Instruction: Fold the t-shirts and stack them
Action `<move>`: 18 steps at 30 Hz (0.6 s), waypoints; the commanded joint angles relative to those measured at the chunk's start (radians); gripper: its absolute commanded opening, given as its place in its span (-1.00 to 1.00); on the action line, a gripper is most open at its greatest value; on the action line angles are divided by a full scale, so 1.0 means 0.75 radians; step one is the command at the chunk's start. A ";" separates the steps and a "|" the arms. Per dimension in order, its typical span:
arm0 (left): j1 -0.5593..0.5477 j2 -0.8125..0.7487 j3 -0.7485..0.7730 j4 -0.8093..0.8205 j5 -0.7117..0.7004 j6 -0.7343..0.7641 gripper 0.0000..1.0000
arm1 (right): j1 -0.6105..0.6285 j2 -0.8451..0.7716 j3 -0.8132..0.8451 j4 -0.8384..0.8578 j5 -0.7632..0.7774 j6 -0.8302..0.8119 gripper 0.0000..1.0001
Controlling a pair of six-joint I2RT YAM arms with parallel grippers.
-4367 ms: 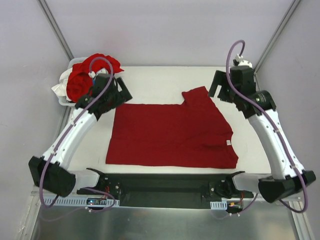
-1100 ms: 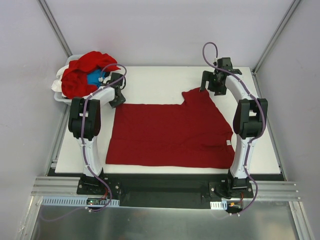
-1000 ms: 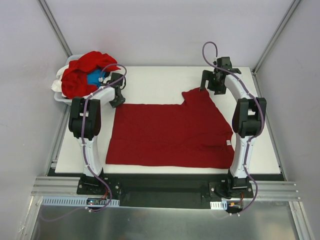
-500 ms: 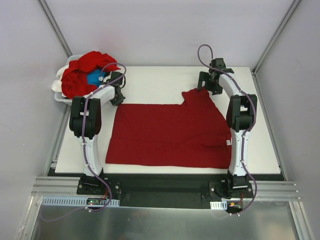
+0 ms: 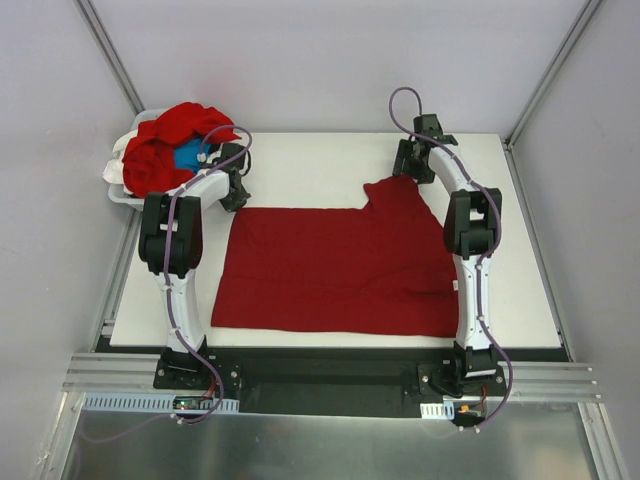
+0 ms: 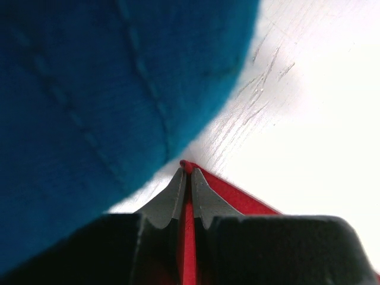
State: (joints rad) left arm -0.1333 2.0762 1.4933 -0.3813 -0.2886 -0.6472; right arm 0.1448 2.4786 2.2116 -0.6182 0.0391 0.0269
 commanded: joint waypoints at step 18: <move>0.043 0.032 0.030 -0.030 0.072 0.024 -1.00 | 0.014 0.109 0.193 -0.113 0.046 0.085 -0.98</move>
State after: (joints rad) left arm -0.1223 2.0766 1.4952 -0.3817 -0.2565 -0.6445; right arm 0.1532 2.5599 2.3360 -0.6933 0.1062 0.0769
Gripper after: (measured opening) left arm 0.018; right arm 0.088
